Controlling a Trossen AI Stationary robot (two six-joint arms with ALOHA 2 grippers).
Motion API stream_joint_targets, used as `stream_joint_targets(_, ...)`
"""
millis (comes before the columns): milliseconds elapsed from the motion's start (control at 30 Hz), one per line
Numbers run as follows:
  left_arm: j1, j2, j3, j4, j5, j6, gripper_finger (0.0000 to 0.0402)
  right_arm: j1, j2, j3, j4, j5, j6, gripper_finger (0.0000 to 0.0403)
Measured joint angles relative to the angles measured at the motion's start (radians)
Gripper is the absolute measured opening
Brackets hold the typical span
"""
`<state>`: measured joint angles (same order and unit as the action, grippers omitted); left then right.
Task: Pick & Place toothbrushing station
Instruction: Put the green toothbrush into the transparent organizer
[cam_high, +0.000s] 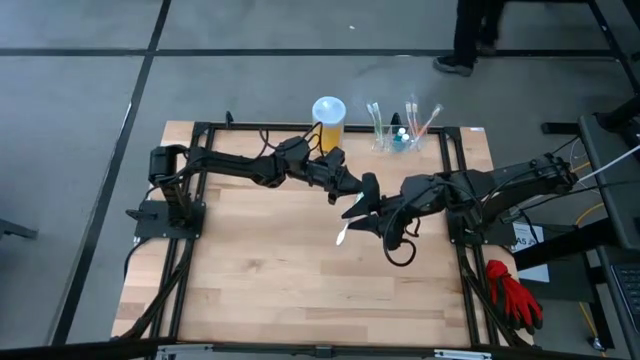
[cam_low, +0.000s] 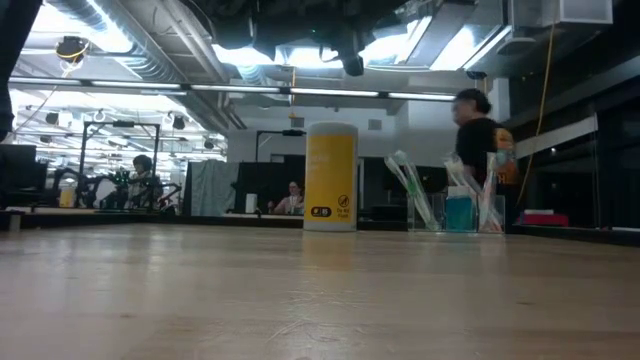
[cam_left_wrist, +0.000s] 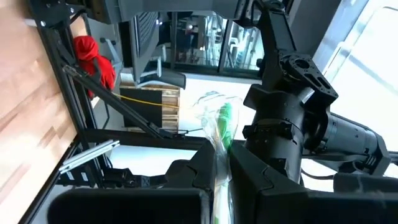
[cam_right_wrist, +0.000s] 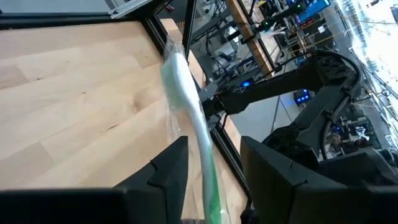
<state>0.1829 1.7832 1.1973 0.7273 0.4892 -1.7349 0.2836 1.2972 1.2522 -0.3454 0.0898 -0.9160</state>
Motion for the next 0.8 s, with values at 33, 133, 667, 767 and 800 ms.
stream_joint_targets(33,0.000,0.000,0.000,0.000,0.000,0.002,0.0017,0.000,0.000,0.000,0.000,0.000,0.000,0.0143)
stream_joint_targets(133,0.000,0.000,0.000,0.000,0.000,0.004,0.0017,0.000,0.000,0.000,0.000,-0.001,0.007,0.0118)
stream_joint_targets(667,-0.001,0.000,0.000,-0.007,-0.003,0.045,0.0021,0.000,-0.001,0.000,-0.015,-0.034,0.040,0.0013)
stream_joint_targets(767,0.009,0.000,0.000,-0.006,0.005,0.080,0.0036,0.005,-0.001,0.022,-0.041,-0.033,0.042,0.0013)
stream_joint_targets(800,0.014,0.000,0.000,-0.005,0.016,0.097,0.0042,0.007,-0.001,0.029,-0.042,-0.030,0.041,0.0013)
